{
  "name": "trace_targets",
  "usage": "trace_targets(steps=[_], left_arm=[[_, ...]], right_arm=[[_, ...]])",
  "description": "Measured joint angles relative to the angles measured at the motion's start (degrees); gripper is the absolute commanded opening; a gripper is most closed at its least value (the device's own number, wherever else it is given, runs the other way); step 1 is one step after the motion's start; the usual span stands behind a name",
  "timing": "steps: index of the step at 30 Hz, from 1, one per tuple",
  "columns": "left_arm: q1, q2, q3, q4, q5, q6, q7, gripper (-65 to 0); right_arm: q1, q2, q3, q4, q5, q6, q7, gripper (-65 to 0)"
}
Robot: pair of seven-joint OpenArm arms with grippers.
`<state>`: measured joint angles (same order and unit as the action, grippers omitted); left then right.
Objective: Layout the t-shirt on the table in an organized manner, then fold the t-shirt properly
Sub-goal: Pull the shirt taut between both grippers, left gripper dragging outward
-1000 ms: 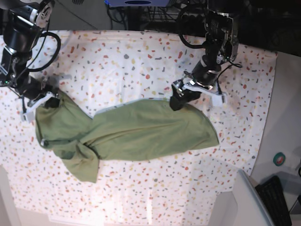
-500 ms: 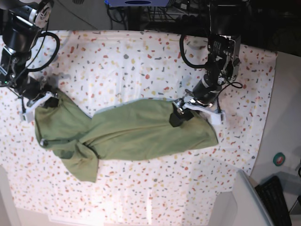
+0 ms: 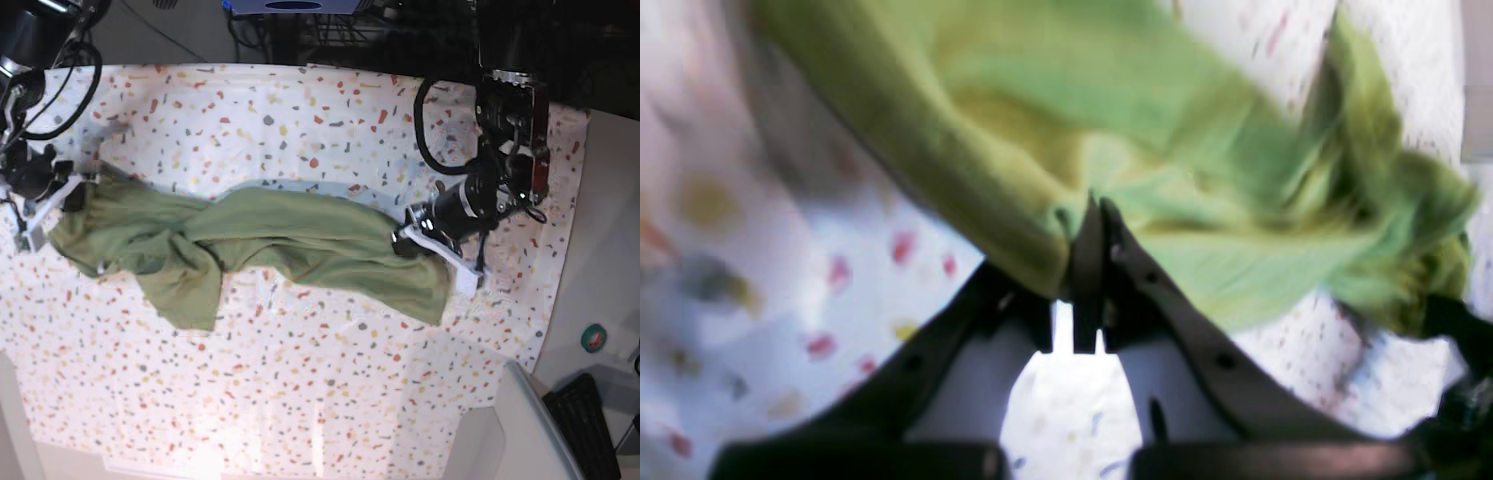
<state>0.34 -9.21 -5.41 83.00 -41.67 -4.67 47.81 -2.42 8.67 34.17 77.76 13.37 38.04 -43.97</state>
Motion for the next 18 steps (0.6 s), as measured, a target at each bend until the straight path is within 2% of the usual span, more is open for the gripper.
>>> trace_targets(steps=[3, 7, 11, 15, 18], left_arm=[[-2.64, -0.68, 0.04, 5.77, -0.37, 2.19, 3.26, -65.0], [-10.25, -0.48, 0.13, 5.38, -0.09, 4.61, 8.22, -65.0], [-16.20, -0.26, -0.48, 5.09, -0.44, 4.39, 8.44, -65.0], [-20.68, 1.36, -7.17, 1.57, -0.28, 4.37, 8.55, -65.0], [-21.55, 1.05, -9.27, -2.32, -0.13, 4.59, 8.22, -65.0]], right_arm=[[0.22, -0.02, -0.17, 8.04, 0.81, 0.28, -2.40, -65.0], [3.15, 0.13, -0.15, 13.31, -0.07, 0.11, -6.14, -65.0], [7.39, 2.89, -0.39, 14.19, 1.03, 0.15, -6.21, -65.0], [8.39, 4.81, -0.15, 14.53, 0.79, 0.13, -6.67, -65.0], [8.24, 5.60, -0.13, 15.50, 0.81, 0.13, -6.62, -65.0]])
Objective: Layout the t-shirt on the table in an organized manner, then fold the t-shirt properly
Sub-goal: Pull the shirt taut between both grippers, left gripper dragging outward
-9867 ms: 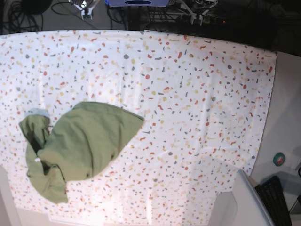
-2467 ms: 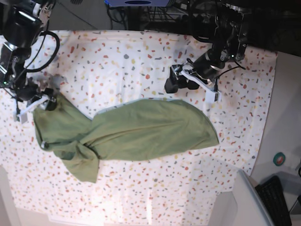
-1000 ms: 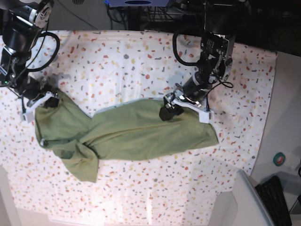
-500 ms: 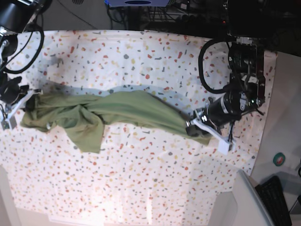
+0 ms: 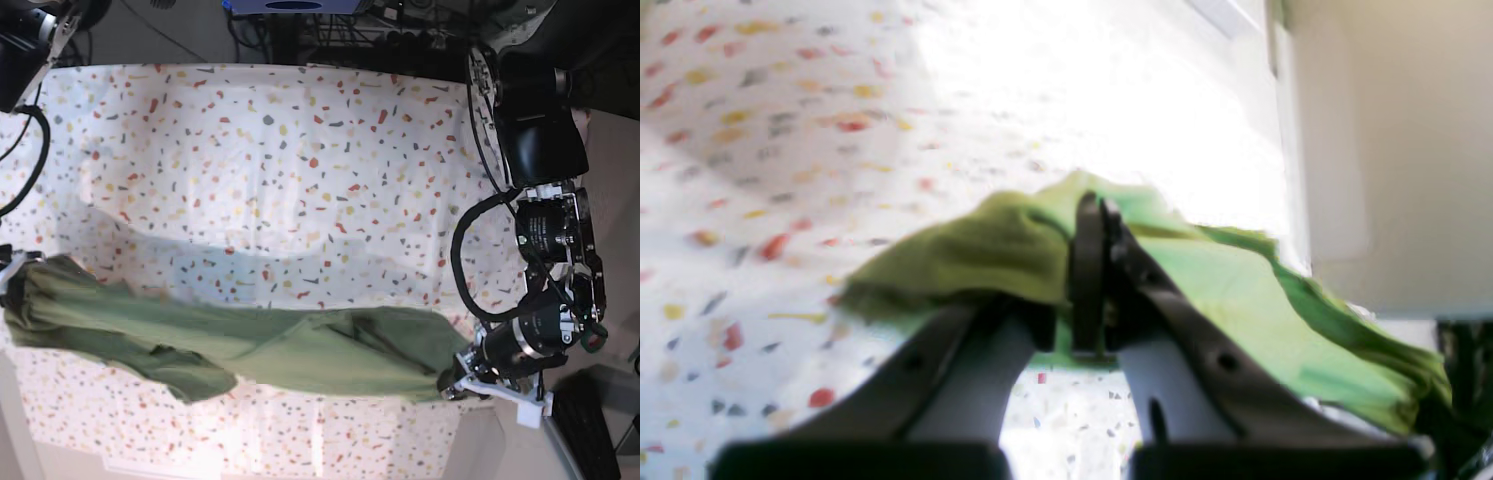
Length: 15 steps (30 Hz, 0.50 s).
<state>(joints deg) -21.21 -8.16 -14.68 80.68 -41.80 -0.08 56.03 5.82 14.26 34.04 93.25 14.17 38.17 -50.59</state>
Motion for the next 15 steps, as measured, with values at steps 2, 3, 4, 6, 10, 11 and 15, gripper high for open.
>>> trace_targets(steps=[2, 3, 4, 6, 10, 11, 15], left_arm=[[1.60, -0.31, 1.73, -1.01, 0.87, 0.02, -0.28, -65.0], [2.84, -0.39, 3.21, -1.14, 0.94, 0.07, -0.50, -65.0], [4.68, -0.42, 4.55, -1.29, 0.76, 0.02, -0.85, -65.0], [8.57, 0.11, 5.88, -2.91, 0.42, -0.37, -0.50, -65.0], [14.49, -0.02, 6.16, -6.88, 1.03, -0.07, -0.13, -65.0], [15.56, -0.39, 5.81, -6.97, 1.09, -0.11, -0.33, -65.0], [18.84, -0.52, 5.95, -5.99, 1.03, -0.15, -1.01, -65.0]], right_arm=[[-1.42, -0.02, -0.02, 0.11, 0.46, -0.15, -1.11, -65.0], [-2.62, -0.17, -0.02, 0.04, 0.61, -0.09, -2.32, -65.0], [-3.98, -0.85, -0.02, -0.66, 0.39, -0.07, -2.86, -65.0], [-6.12, -2.97, 0.13, -4.33, -0.92, -0.31, -2.38, -65.0], [-8.07, -4.52, -0.31, -10.62, -0.52, -0.09, 0.48, -65.0], [-8.11, -4.48, -0.28, -11.28, -0.31, -0.13, 0.72, -65.0], [-9.16, -3.98, -0.07, -11.63, -0.26, -0.15, 1.31, -65.0]])
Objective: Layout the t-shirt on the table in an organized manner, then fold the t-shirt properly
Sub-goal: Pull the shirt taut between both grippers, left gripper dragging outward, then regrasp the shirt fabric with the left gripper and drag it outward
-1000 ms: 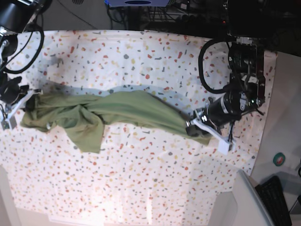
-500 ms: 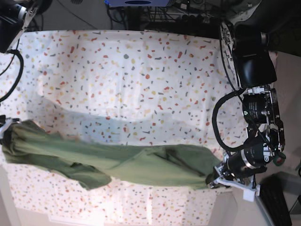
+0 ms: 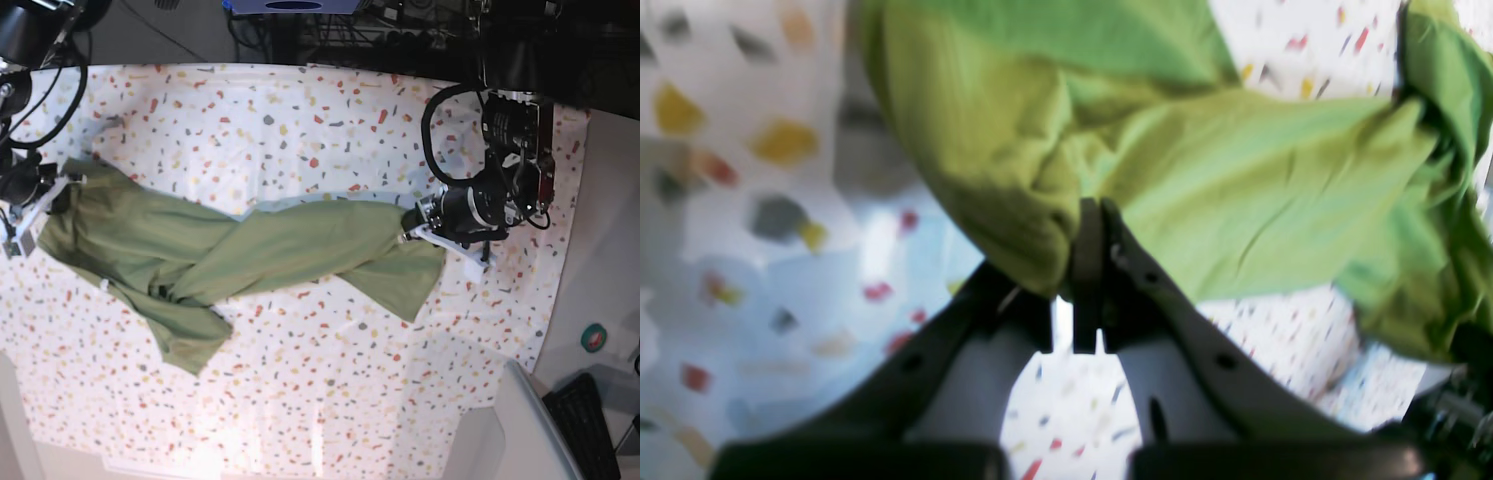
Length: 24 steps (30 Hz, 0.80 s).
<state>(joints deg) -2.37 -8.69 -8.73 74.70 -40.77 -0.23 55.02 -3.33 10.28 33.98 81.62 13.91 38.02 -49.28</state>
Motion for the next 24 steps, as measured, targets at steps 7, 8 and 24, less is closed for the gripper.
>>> trace_targets(steps=[7, 8, 24], left_arm=[[4.55, -2.14, -0.15, 13.14, -1.03, 0.04, 1.18, -65.0], [3.76, -2.27, -0.24, 14.73, -0.90, 0.24, 1.14, -65.0], [-14.43, 5.33, -9.18, -11.61, -0.09, 0.15, 3.93, -65.0]], right_arm=[[-4.42, -0.13, -0.13, 6.19, 0.20, 0.20, -0.90, -65.0], [-4.94, -0.17, -0.11, 8.22, -0.04, 0.20, -1.09, -65.0], [-2.60, -0.48, -0.24, 2.14, -0.22, 0.13, -0.11, -65.0]])
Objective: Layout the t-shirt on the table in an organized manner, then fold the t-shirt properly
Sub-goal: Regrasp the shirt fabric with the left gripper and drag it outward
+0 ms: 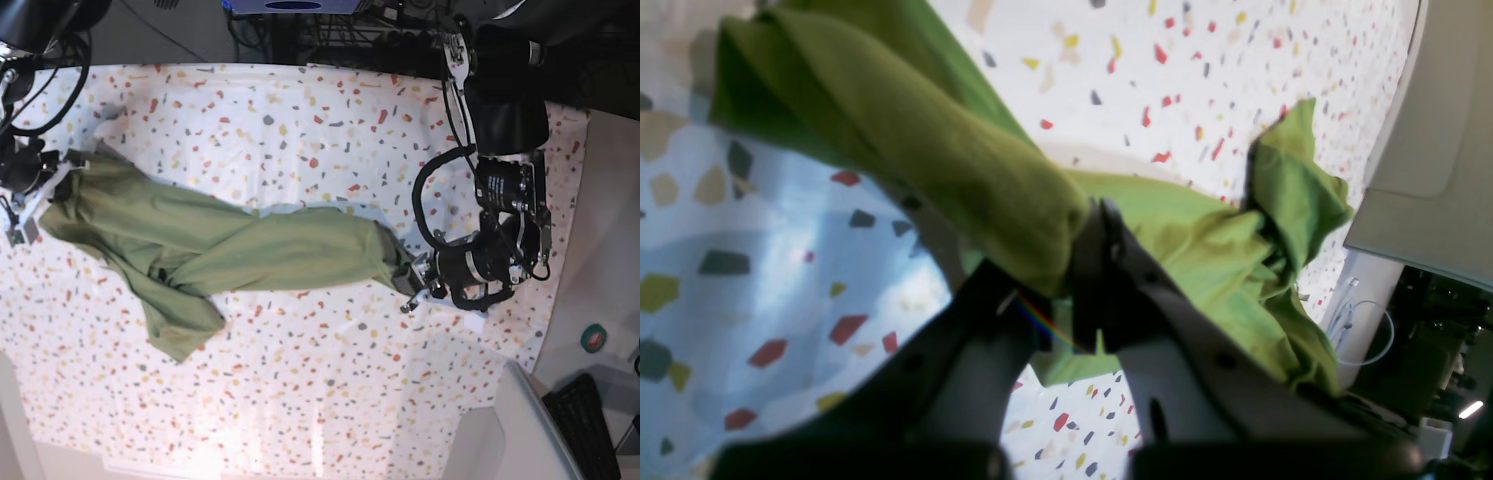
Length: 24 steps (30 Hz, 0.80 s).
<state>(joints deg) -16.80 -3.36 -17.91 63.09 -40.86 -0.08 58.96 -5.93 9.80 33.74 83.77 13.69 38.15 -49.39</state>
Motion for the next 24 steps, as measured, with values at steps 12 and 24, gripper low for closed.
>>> trace_targets(steps=[12, 24], left_arm=[[-13.94, 2.93, -5.68, -16.52, -0.31, -0.07, -3.04, -52.0], [-8.07, 6.05, -5.09, -11.26, -1.49, -8.76, -12.20, -6.6]], right_arm=[[2.05, -0.04, -0.04, -0.44, -0.13, 0.00, -0.94, -65.0], [5.20, -0.22, -0.09, -0.44, -0.09, -0.13, -0.74, -65.0]])
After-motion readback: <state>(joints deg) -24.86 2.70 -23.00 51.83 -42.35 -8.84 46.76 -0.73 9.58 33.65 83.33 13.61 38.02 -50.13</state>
